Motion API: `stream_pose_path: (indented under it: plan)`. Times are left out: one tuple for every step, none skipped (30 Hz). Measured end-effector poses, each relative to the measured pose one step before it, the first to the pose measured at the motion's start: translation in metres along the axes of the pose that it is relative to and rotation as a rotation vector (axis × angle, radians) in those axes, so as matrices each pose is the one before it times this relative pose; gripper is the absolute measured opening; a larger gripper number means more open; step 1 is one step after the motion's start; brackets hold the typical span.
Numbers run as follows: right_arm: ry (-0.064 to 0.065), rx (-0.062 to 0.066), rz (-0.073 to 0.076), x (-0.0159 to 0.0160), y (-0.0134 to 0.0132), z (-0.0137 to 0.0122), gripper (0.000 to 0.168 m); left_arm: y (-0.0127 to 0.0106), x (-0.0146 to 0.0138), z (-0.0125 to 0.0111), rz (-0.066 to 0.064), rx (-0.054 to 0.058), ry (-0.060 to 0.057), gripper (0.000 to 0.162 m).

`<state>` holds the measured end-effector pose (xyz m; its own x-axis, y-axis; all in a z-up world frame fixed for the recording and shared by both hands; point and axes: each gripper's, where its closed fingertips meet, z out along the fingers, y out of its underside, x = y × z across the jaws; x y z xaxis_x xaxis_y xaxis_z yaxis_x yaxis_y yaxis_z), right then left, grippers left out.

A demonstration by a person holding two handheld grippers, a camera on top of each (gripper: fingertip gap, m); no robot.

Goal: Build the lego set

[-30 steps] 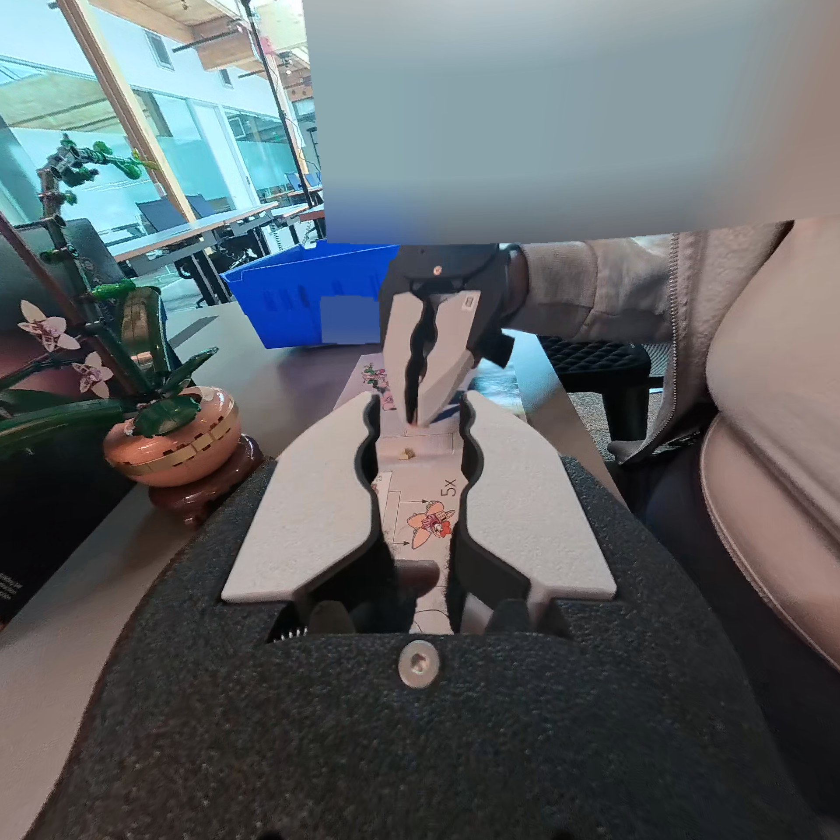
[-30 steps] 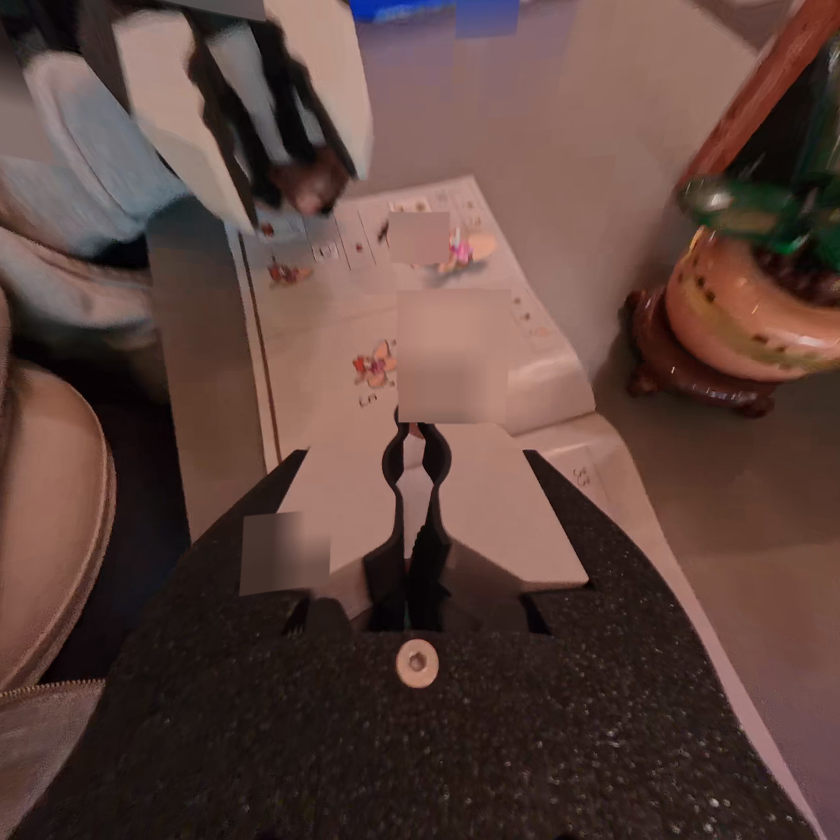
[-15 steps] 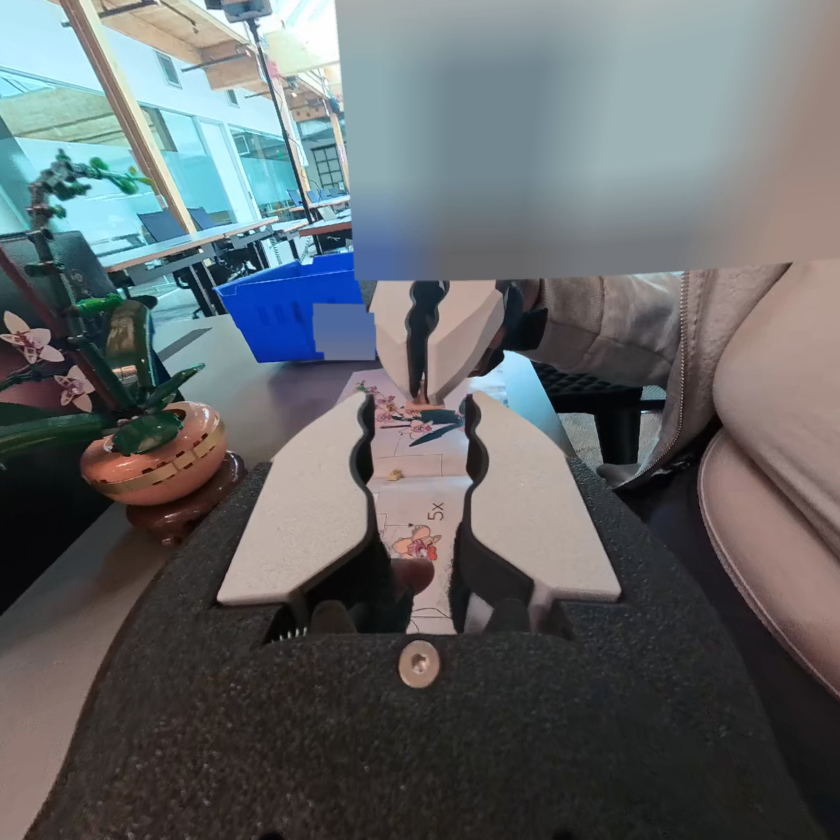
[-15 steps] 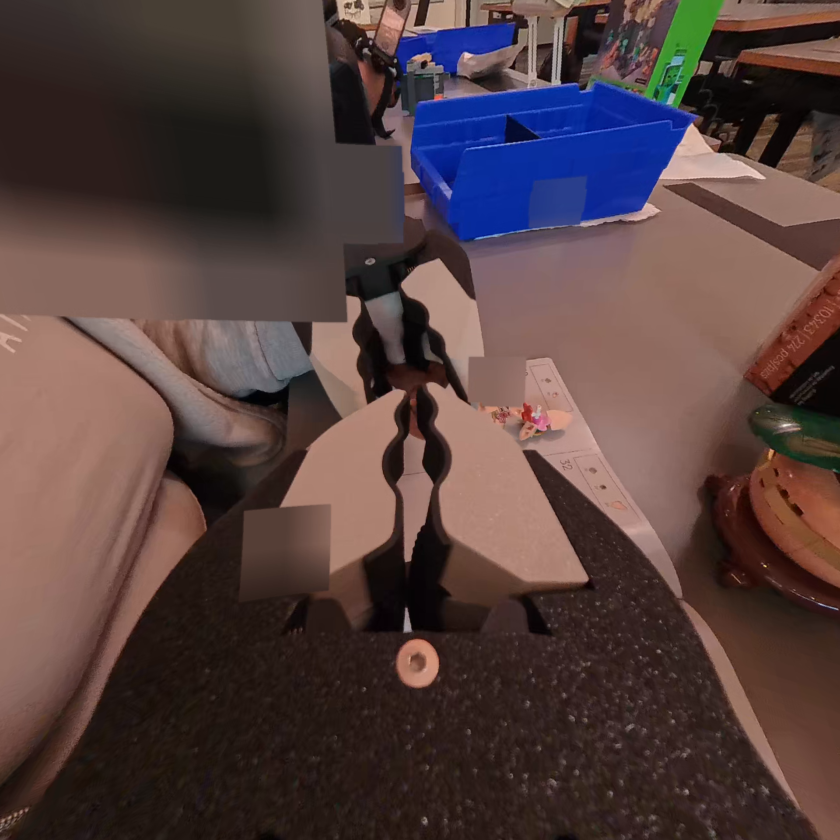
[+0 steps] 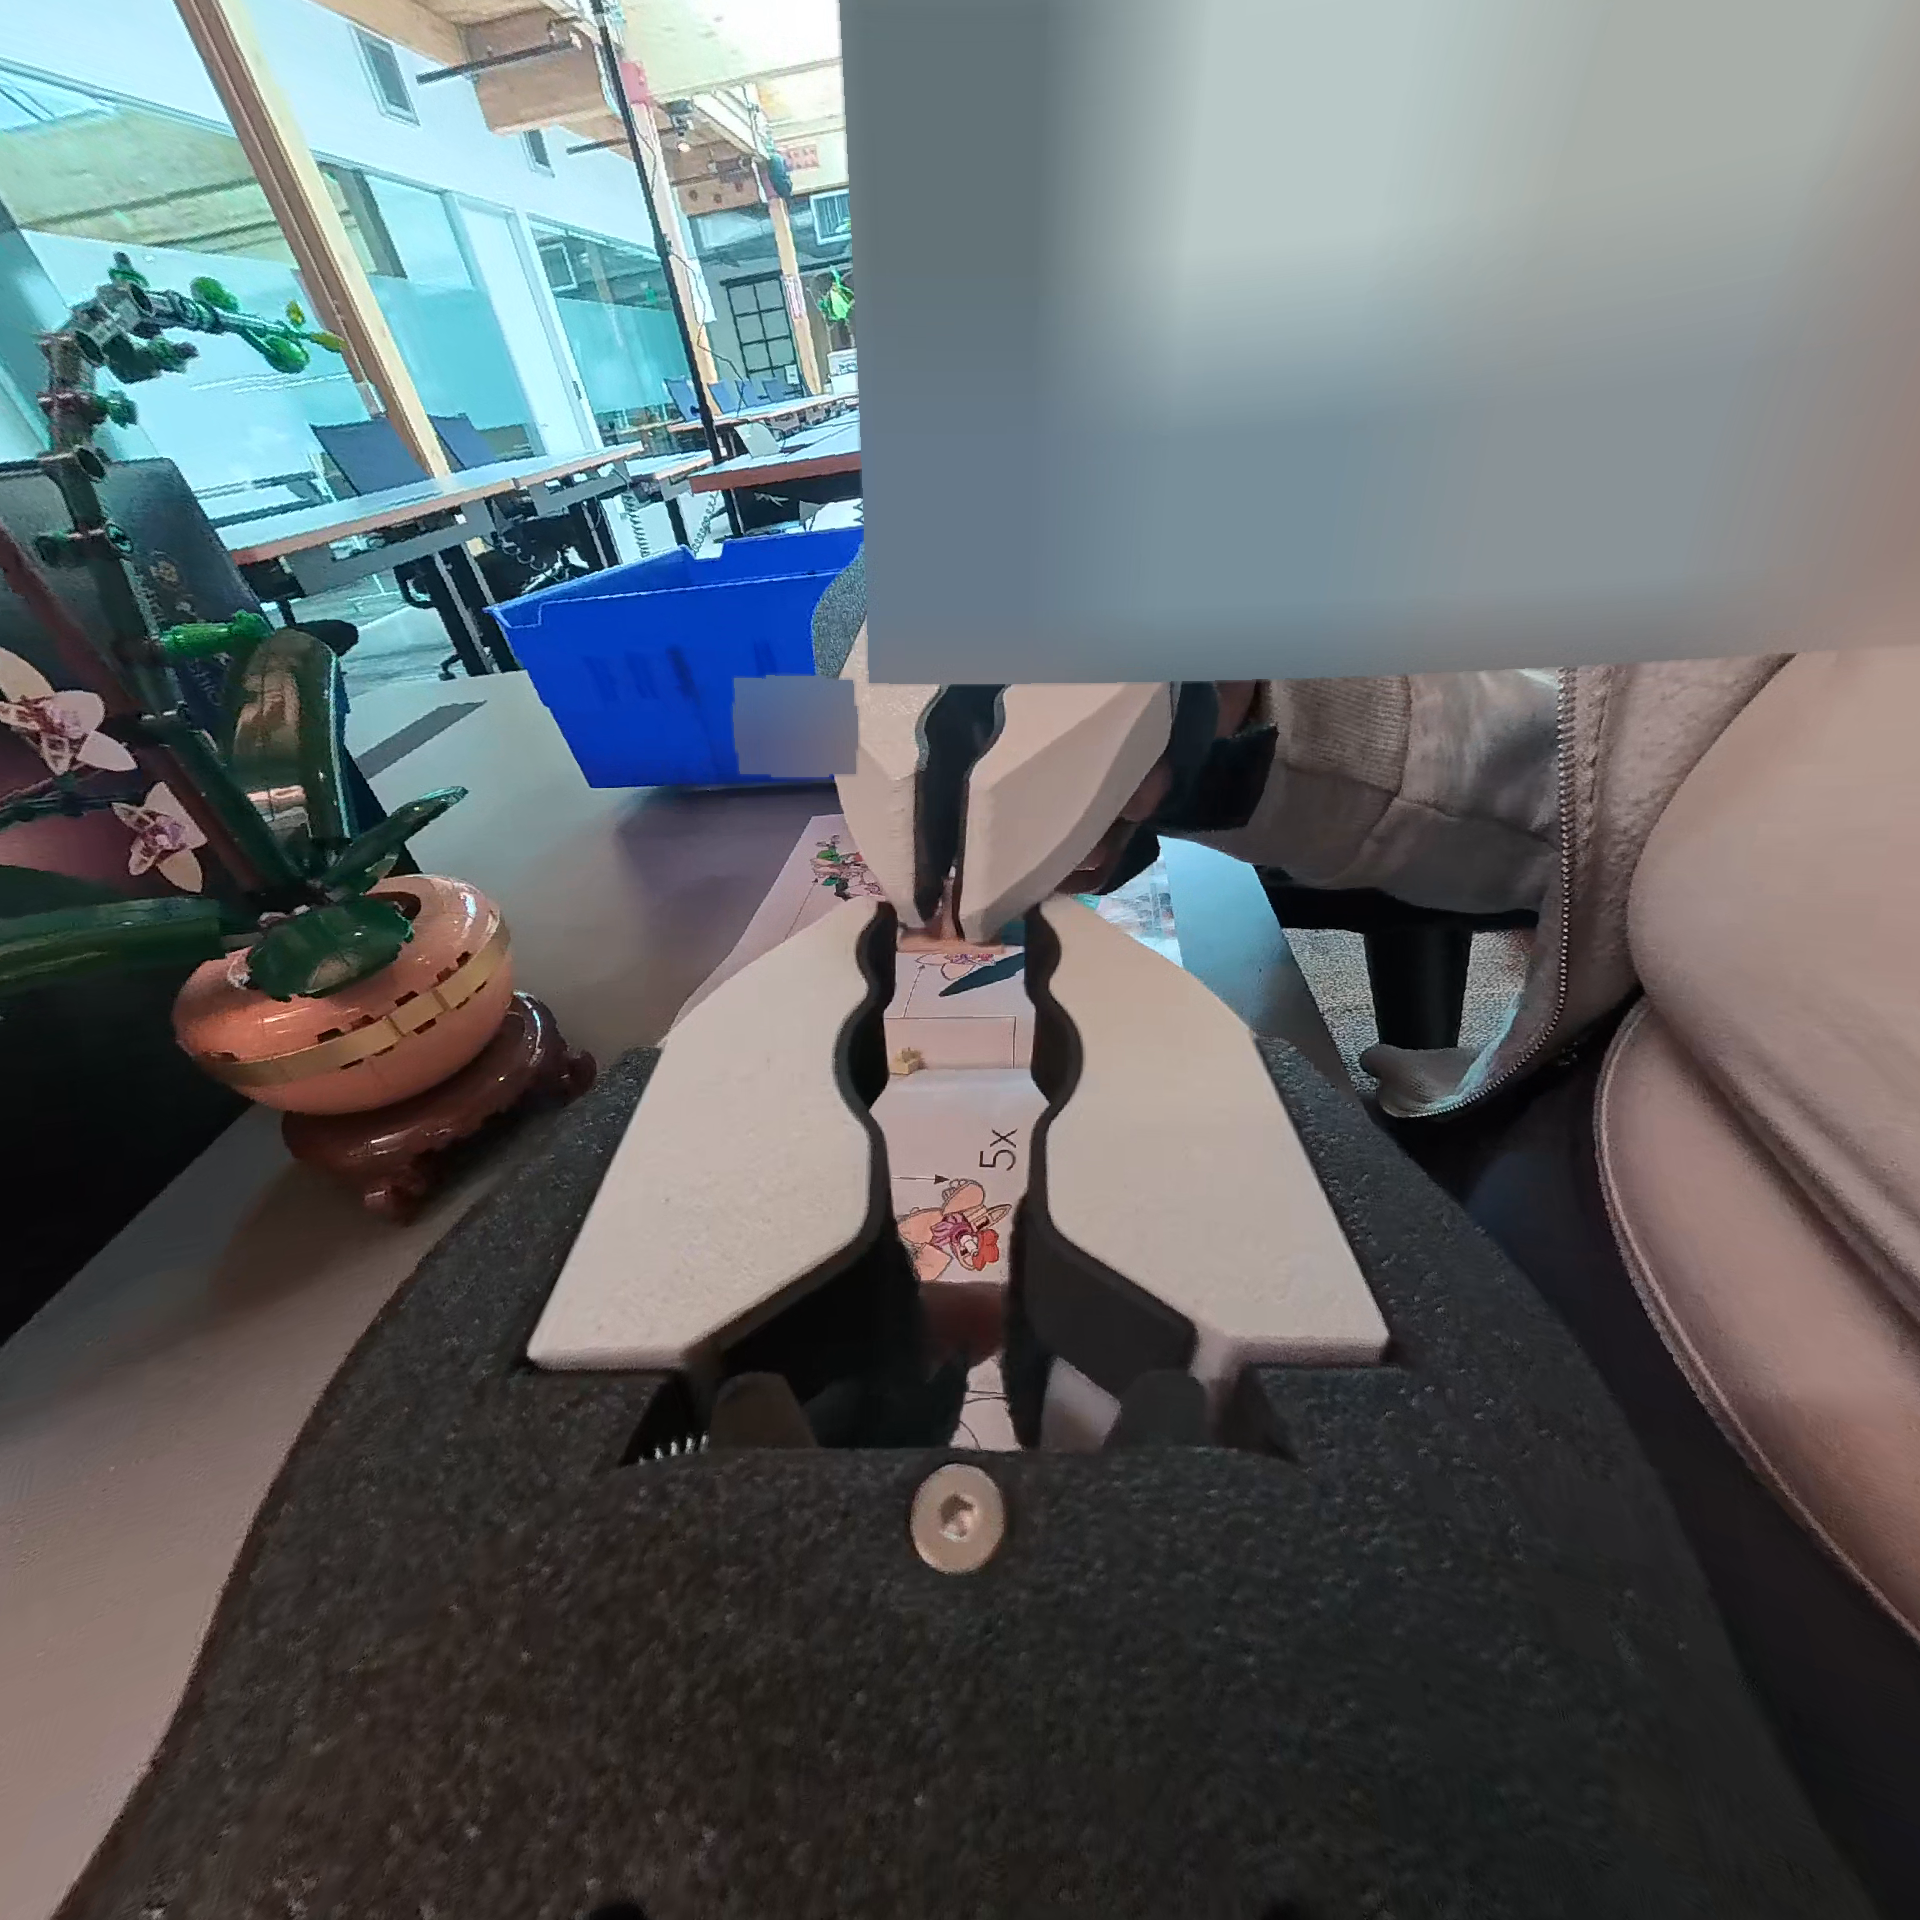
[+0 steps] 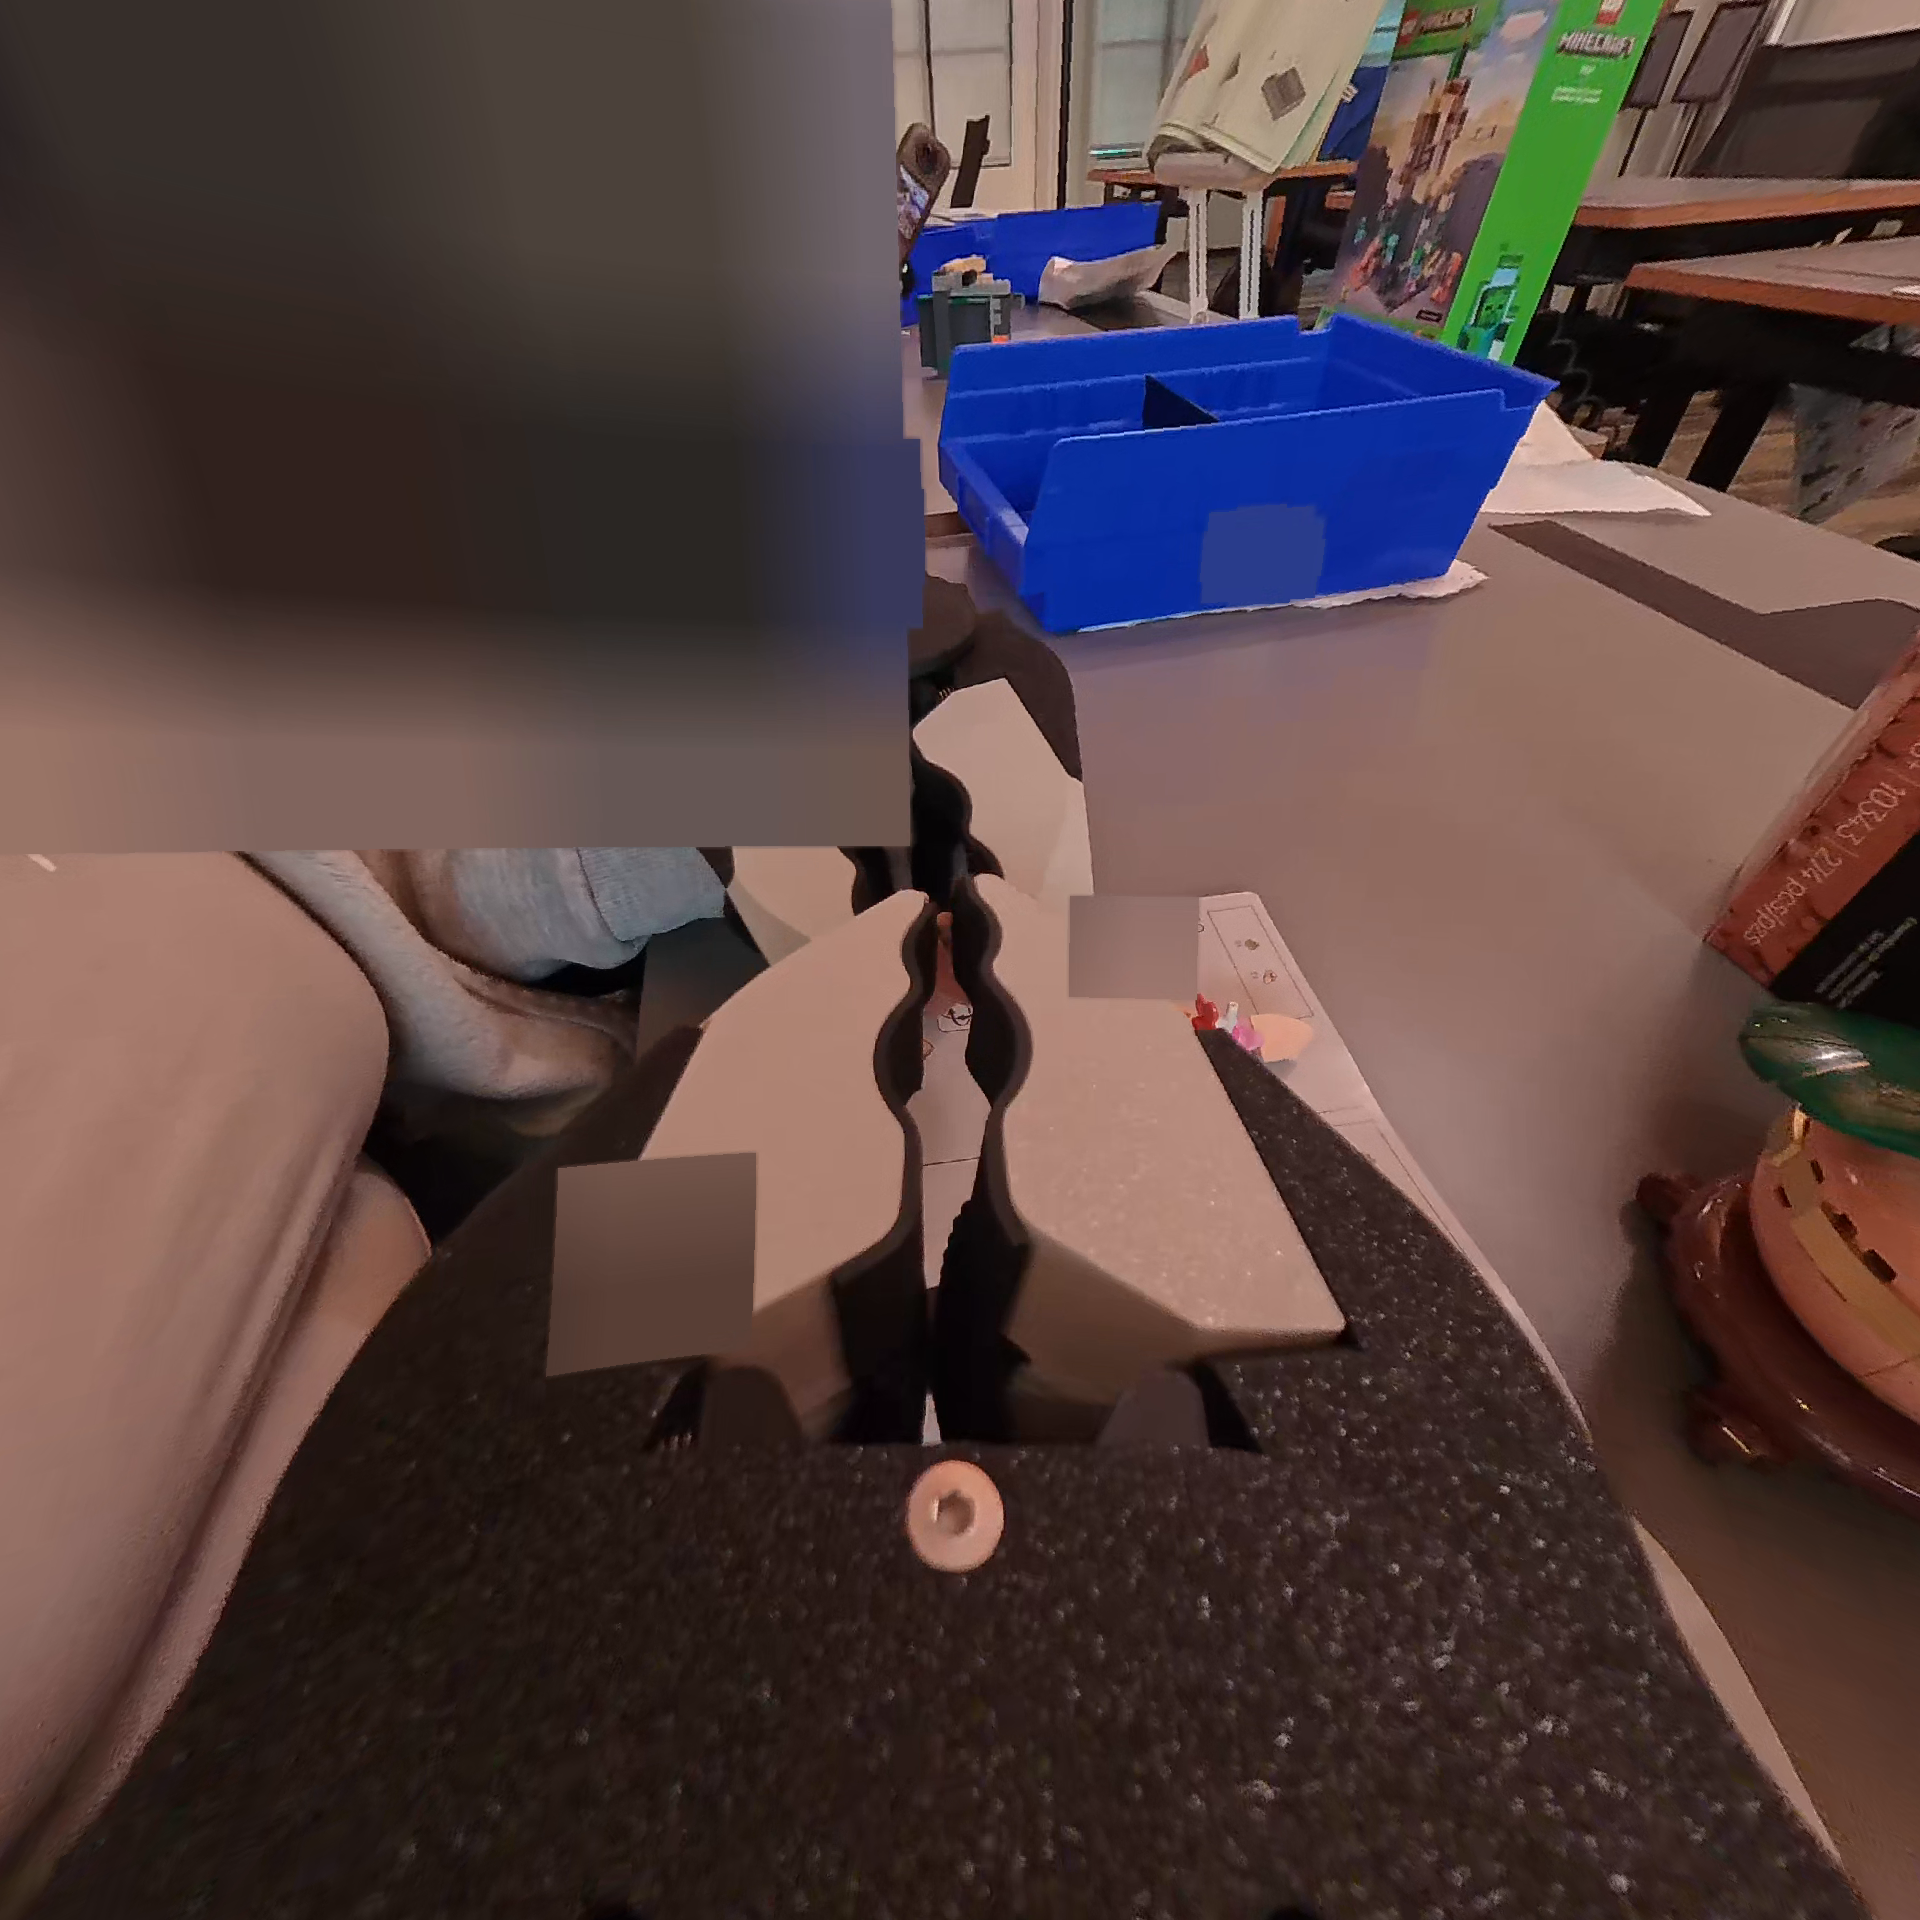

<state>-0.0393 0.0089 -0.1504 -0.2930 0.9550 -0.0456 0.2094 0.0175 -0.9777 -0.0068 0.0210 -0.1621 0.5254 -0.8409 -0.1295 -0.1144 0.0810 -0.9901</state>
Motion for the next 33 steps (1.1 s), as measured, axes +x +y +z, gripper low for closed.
stream_pose_path:
  plan:
    - [0.0023,0.0002,-0.0023,0.00053,0.00013,0.00024,0.003,0.00031,-0.00045,-0.00019,-0.0004,-0.0022,-0.0026,0.023]
    - [0.0009,-0.001,-0.0004,0.00043,0.00037,0.00021,0.003,0.00041,-0.00033,-0.00005,-0.0008,-0.0023,-0.0018,0.023]
    - [-0.0017,-0.0011,0.0009,0.00003,0.00022,-0.00005,0.003,0.00042,-0.00011,0.00022,-0.0016,-0.0024,0.0,0.023]
    - [0.0,0.0005,0.0016,0.00031,0.00019,-0.00026,0.003,0.00036,-0.00031,0.00013,0.0,-0.0028,-0.0013,0.022]
    - [-0.0018,0.0009,0.0022,-0.00015,0.00013,-0.00017,0.003,0.00057,-0.00035,0.00005,0.0026,-0.004,-0.003,0.021]
    - [-0.003,0.0019,0.0032,-0.00032,-0.00017,-0.00027,0.003,0.00056,-0.00036,0.0,0.004,-0.004,-0.003,0.019]
    - [0.0012,0.002,0.0012,-0.00008,-0.00021,-0.00002,0.003,0.00017,-0.00013,-0.00008,0.0022,-0.0015,-0.0009,0.017]
    - [-0.0006,0.0033,-0.0007,-0.00045,-0.00013,-0.0001,0.003,-0.00024,0.00012,-0.00005,0.0005,0.0003,0.0008,0.017]
    - [-0.001,0.0013,-0.0008,-0.00049,-0.00015,0.00012,0.003,-0.00015,-0.00006,-0.00002,0.0014,-0.0005,-0.0005,0.016]
    - [0.0008,-0.0012,-0.0013,0.00012,0.00031,-0.00035,0.003,0.00046,-0.00025,0.00013,0.0031,-0.0041,-0.0023,0.016]
    - [0.002,-0.0056,-0.0035,-0.00019,0.00097,0.00008,0.003,0.00089,0.00003,0.00009,0.0041,-0.0076,0.0002,0.016]
    - [-0.0001,-0.0074,-0.0045,-0.00014,0.00093,-0.00029,0.003,0.0008,0.00069,-0.00002,0.0001,-0.0058,0.0043,0.016]
    - [-0.0011,-0.0048,-0.0039,-0.00076,0.00066,0.00016,0.003,0.00034,0.00117,0.00016,-0.0063,-0.0016,0.0086,0.016]
    - [-0.0032,-0.0054,-0.0066,-0.00158,0.0001,-0.00065,0.003,0.00013,0.00156,0.00028,-0.0064,-0.0009,0.0114,0.016]
    - [0.0132,0.0047,-0.0067,0.00106,-0.00178,-0.00207,0.007,0.00072,0.00075,0.00022,-0.0007,-0.0052,0.0053,0.016]
    - [0.0168,0.0133,-0.01,0.00258,-0.00266,-0.00231,0.012,0.00162,-0.00043,0.00006,0.0021,-0.0102,-0.0034,0.016]
    - [0.0108,0.0095,-0.0106,0.00082,-0.00277,-0.0047,0.016,0.00133,-0.00076,-0.00023,0.0001,-0.0088,-0.0042,0.016]
    - [0.0085,-0.0009,-0.0116,0.00053,-0.00134,-0.00514,0.018,0.00011,-0.00054,-0.00057,-0.0047,-0.0012,-0.0008,0.016]
    - [0.0168,-0.0097,-0.0119,0.00177,0.00028,-0.00574,0.018,-0.00059,-0.00054,-0.00085,-0.0093,0.0044,0.0,0.016]
    - [0.0258,-0.0123,-0.0132,0.00246,0.00126,-0.00515,0.016,-0.00025,-0.00088,-0.00066,-0.0094,0.0023,-0.0016,0.016]
    - [0.0284,-0.0148,-0.0151,0.00262,0.00225,-0.00422,0.013,0.00082,-0.00078,-0.00032,-0.0048,-0.0048,-0.0016,0.016]
    - [0.018,-0.0191,-0.0156,0.00053,0.00251,-0.00172,0.009,0.00132,0.00001,0.00015,0.0011,-0.0094,0.0003,0.016]
    - [-0.0039,-0.0225,-0.0136,-0.00287,0.0026,0.00074,0.009,0.00113,0.00106,0.00074,0.0048,-0.009,0.0059,0.016]
    - [-0.0131,-0.0187,-0.0063,-0.00431,0.00195,0.00252,0.009,0.00089,0.00228,0.0012,0.0047,-0.0074,0.0109,0.016]
    - [-0.0162,-0.0168,-0.0019,-0.00423,0.00182,0.00364,0.01,0.00086,0.002,0.00141,0.0029,-0.0074,0.0087,0.016]
    - [-0.0115,-0.0156,-0.0024,-0.0028,0.00168,0.00372,0.011,0.00095,0.00159,0.00154,0.0025,-0.0083,0.0064,0.016]
    - [-0.0032,-0.0125,-0.0035,-0.00077,0.00208,0.00317,0.012,0.00099,0.00172,0.00133,0.0039,-0.0078,0.0077,0.016]
    - [-0.0011,-0.0129,-0.0053,-0.00024,0.00162,0.00329,0.012,0.00067,0.0014,0.00097,0.0038,-0.0063,0.0056,0.016]
    - [-0.0026,-0.0014,-0.0016,-0.00016,0.00001,0.00212,0.011,0.00122,0.00059,0.00063,0.0038,-0.0087,0.001,0.016]
    - [-0.0071,0.0022,0.0025,-0.00052,-0.00046,0.00136,0.008,0.00105,0.00046,0.00036,0.003,-0.0067,0.0015,0.016]
    - [-0.0138,-0.0031,0.0036,-0.00109,0.0005,0.00095,0.005,-0.00056,0.00073,-0.00014,-0.0004,0.0031,0.0044,0.016]
    - [-0.0054,-0.0028,0.0058,-0.00007,0.00034,0.0007,0.004,-0.00062,0.00032,-0.00027,-0.0017,0.0041,0.0023,0.016]
    - [-0.0016,0.0004,0.0051,0.00027,-0.00007,0.00055,0.003,0.0,-0.00026,-0.00029,-0.0012,0.0016,-0.0009,0.016]
